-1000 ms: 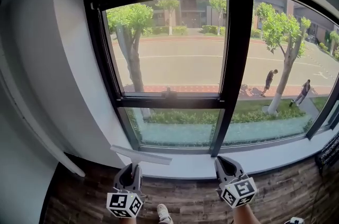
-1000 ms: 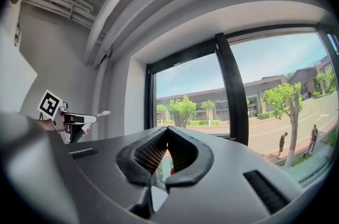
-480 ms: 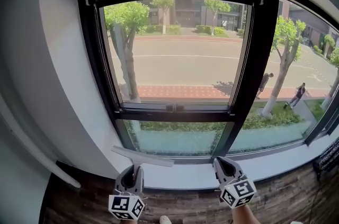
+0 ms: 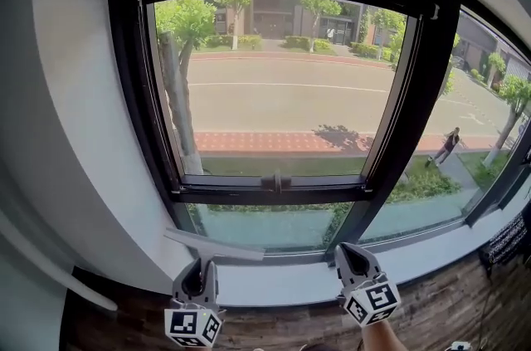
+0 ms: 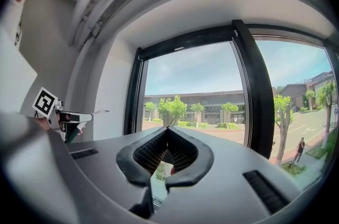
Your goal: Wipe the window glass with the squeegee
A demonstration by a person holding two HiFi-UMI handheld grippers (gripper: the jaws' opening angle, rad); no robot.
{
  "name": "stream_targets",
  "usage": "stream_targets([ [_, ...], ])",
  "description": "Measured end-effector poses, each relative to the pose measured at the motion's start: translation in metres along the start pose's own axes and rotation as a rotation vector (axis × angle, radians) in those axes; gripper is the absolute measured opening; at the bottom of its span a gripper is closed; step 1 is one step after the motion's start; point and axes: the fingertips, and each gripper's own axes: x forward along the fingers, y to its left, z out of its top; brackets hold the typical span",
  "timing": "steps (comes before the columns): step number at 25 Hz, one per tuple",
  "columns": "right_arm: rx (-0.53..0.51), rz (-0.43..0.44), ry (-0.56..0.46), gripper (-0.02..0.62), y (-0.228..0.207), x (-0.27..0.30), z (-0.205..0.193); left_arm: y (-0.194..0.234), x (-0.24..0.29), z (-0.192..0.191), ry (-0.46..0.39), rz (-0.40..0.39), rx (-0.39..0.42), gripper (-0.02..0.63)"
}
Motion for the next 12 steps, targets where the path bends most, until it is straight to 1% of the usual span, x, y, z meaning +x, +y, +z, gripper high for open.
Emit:
stream_targets([
  [5,-0.005,0.007,0.006,0.011,-0.008,0.029,-0.006,0.009,0.03,-0.01,0.014,-0.012,-0.018,0.091],
  [9,0.006,0.026,-0.011,0.011,-0.024,0.06,-0.008,0.014,0.059,-0.012,0.012,0.002,-0.011,0.091],
  [12,0.023,0.044,-0.037,0.011,-0.043,0.088,-0.006,0.013,0.084,-0.006,0.015,0.023,0.0,0.091],
])
